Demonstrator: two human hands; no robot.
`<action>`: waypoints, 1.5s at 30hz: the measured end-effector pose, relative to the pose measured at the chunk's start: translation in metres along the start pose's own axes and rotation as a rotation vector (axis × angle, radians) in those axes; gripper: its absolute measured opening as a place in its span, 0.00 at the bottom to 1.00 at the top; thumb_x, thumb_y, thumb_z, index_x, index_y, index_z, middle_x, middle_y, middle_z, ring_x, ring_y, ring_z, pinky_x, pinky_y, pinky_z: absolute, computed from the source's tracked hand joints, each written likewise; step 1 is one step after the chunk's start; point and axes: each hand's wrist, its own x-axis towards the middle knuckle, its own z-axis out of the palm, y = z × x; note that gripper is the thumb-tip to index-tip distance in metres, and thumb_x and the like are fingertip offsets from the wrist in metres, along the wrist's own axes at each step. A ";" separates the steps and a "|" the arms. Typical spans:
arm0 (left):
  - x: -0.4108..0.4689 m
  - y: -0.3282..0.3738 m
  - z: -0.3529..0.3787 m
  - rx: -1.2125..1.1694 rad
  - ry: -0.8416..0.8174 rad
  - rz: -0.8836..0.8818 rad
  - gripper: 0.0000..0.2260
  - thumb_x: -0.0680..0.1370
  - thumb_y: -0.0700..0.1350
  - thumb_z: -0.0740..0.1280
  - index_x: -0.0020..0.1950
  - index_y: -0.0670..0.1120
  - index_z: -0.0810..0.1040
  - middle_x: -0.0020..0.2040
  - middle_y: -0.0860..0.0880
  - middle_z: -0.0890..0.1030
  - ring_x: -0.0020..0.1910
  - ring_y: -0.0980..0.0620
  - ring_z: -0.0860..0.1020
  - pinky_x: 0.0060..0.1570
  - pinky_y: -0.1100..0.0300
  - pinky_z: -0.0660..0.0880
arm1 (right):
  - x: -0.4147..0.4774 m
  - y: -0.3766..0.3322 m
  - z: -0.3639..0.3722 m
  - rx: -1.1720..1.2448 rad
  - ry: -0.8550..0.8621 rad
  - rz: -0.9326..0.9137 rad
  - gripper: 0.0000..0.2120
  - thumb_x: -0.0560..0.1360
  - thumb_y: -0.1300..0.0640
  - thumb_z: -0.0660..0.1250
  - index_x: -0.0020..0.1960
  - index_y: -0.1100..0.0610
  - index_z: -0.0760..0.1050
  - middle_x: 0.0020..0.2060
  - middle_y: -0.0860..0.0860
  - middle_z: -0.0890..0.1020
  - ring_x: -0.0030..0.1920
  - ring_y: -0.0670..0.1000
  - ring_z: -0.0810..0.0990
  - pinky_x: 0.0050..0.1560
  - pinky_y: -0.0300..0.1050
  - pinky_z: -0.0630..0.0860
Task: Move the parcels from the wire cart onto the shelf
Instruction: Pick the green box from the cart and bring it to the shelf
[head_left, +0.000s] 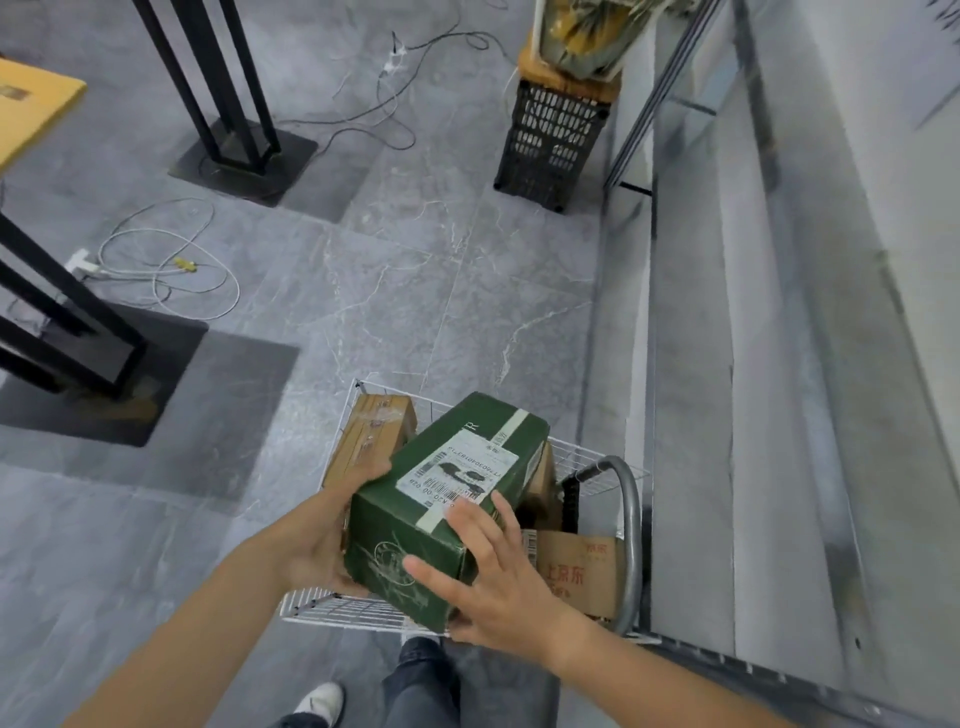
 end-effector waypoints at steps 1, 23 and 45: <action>-0.001 -0.006 -0.006 -0.003 -0.030 -0.004 0.30 0.65 0.62 0.71 0.63 0.52 0.71 0.60 0.40 0.77 0.57 0.37 0.75 0.50 0.41 0.77 | -0.002 -0.005 -0.005 -0.013 -0.010 -0.015 0.36 0.73 0.39 0.66 0.74 0.47 0.53 0.68 0.60 0.59 0.72 0.61 0.60 0.66 0.70 0.61; -0.089 -0.095 0.014 0.437 -0.460 0.479 0.39 0.58 0.62 0.73 0.68 0.64 0.65 0.62 0.47 0.77 0.60 0.41 0.75 0.57 0.38 0.73 | -0.025 -0.201 -0.125 1.128 0.600 1.250 0.34 0.72 0.40 0.70 0.72 0.29 0.55 0.72 0.39 0.67 0.71 0.47 0.68 0.71 0.61 0.65; -0.254 -0.414 0.106 1.187 -1.236 0.886 0.31 0.75 0.61 0.63 0.71 0.69 0.48 0.51 0.82 0.70 0.55 0.78 0.71 0.51 0.82 0.65 | -0.202 -0.573 -0.250 0.308 1.262 1.578 0.33 0.75 0.53 0.66 0.74 0.35 0.55 0.69 0.35 0.70 0.70 0.45 0.70 0.70 0.59 0.67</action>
